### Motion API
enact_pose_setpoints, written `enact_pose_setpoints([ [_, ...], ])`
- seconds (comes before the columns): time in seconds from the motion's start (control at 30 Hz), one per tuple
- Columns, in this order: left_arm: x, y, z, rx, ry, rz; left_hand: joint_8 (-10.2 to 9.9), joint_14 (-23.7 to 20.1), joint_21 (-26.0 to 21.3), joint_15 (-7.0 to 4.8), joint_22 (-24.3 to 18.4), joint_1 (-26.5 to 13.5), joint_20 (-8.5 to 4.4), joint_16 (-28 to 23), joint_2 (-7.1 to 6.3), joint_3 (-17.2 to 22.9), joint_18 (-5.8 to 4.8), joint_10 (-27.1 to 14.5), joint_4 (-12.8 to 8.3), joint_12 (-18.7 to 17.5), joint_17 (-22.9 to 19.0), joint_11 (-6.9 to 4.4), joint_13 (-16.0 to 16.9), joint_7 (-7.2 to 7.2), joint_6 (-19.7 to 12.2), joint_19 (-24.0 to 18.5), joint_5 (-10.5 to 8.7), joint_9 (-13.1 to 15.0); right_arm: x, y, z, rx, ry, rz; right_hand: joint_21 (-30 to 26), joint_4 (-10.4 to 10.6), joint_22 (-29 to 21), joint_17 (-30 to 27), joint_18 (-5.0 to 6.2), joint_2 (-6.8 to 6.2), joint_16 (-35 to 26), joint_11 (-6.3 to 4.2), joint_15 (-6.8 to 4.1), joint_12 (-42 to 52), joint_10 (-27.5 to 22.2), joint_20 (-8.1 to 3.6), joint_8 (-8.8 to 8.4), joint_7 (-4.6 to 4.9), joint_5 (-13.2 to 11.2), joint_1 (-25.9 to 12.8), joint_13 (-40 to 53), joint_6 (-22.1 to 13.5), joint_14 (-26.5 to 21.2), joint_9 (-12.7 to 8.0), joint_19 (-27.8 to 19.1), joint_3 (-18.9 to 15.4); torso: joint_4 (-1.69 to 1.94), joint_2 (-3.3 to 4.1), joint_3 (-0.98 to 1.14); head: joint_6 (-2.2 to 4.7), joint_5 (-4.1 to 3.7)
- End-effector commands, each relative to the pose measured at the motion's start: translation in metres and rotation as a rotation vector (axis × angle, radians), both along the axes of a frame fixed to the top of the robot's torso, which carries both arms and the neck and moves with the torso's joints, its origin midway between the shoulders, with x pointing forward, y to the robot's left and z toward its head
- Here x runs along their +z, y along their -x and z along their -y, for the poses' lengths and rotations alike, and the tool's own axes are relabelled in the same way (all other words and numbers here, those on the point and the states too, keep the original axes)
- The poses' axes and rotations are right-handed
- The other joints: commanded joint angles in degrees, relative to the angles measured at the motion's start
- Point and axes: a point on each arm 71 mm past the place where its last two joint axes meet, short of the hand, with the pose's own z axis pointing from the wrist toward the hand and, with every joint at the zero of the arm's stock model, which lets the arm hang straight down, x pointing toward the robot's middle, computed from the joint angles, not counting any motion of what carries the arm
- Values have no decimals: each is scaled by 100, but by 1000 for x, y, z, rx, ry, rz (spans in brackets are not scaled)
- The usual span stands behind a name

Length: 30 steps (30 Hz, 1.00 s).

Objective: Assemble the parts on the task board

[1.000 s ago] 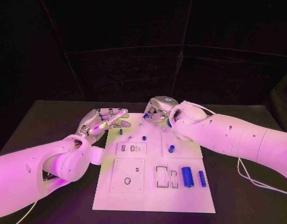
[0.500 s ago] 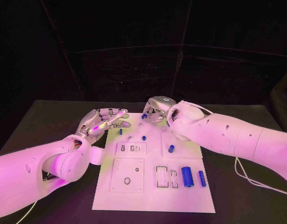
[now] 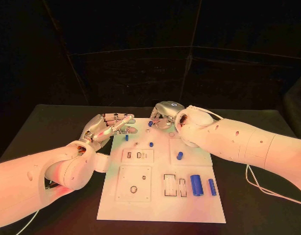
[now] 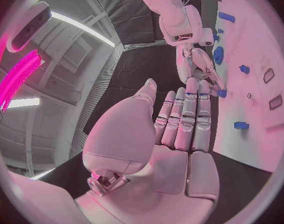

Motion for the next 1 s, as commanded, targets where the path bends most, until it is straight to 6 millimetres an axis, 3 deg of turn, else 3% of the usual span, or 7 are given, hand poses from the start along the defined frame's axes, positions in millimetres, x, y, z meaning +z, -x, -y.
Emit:
enact_pose_setpoints([
  [0.03, 1, 0, 1, -16, 4, 5, -33, 28, -23, 16, -7, 14, 2, -31, 46, 0, 30, -6, -43, -38, 6, 27, -10, 27, -14, 49, 16, -8, 2, 0, 1, -9, -2, 17, -139, 61, -237, -215, 21, -123, -127, 78, 68, -12, -265, 47, -24, 78, -69, 8, -3, -438, -52, -10, -162, -138, -6, 0, 0, 2, 0],
  [0.37, 2, 1, -3, -9, 1, 5, -33, 28, -23, 16, -7, 14, 2, -31, 46, 0, 30, -6, -43, -38, 6, 27, -10, 27, -14, 49, 16, -8, 15, 12, 31, -31, -101, 48, -142, 202, -234, -281, 27, -108, -145, 74, 66, 203, -159, 94, 66, 103, 62, 151, 51, -426, -63, 50, -141, -350, -47, -15, 16, 15, -2],
  [0.5, 2, 1, -5, -6, 0, 5, -33, 28, -23, 16, -7, 14, 2, -31, 46, 0, 30, -6, -43, -38, 6, 27, -10, 27, -14, 49, 16, -8, 25, 23, 59, -75, -178, -7, 128, 345, 231, 185, -46, -88, 147, -116, -74, 622, 581, 37, 164, -35, 225, 115, 216, -175, 52, 83, 155, -397, -103, -44, 36, 18, -2],
  [0.7, 3, 2, -7, -5, -1, 4, -39, 23, -28, 18, -11, 17, 3, -40, 48, -2, 29, -11, -51, -45, 8, 29, -11, 27, -18, 48, 16, -9, 29, 37, 99, -154, -229, -127, 462, 646, 786, 848, -154, -351, 572, -388, -319, 1564, 1526, -214, 206, -271, 455, -104, 902, -102, 182, 72, 505, -789, -192, -87, 64, 37, 10],
  [0.77, 3, 2, -7, -6, -1, 3, -40, 22, -28, 18, -12, 17, 3, -41, 48, -2, 29, -11, -52, -46, 9, 29, -11, 27, -18, 47, 16, -8, 29, 40, 109, -174, -228, -150, 562, 794, 953, 1061, -185, -383, 718, -422, -354, 2120, 1303, -269, 229, -299, 539, -22, 1504, -136, 202, 64, 594, -999, -208, -97, 70, 35, 14],
  [0.83, 3, 2, -7, -6, -1, 3, -40, 22, -28, 18, -12, 17, 3, -41, 48, -2, 29, -11, -52, -46, 9, 29, -11, 27, -18, 47, 16, -8, 29, 44, 118, -194, -222, -168, 664, 1184, 1111, 1297, -214, -340, 901, -356, -339, 3632, 512, -223, 324, -282, 549, 251, 3232, -225, 192, 61, 637, -1445, -231, -108, 83, 36, 11],
  [1.0, 2, 1, -5, -10, 0, 2, -40, 22, -28, 18, -12, 17, 3, -41, 48, -2, 29, -11, -52, -46, 9, 29, -11, 27, -18, 47, 16, -8, 29, 45, 133, -231, -187, -173, 743, 1377, 1270, 1715, -241, -318, 1102, -350, -295, 4607, 818, -196, 341, -234, 548, 383, 4309, -350, 258, 47, 697, -1620, -247, -108, 98, 60, -20],
])
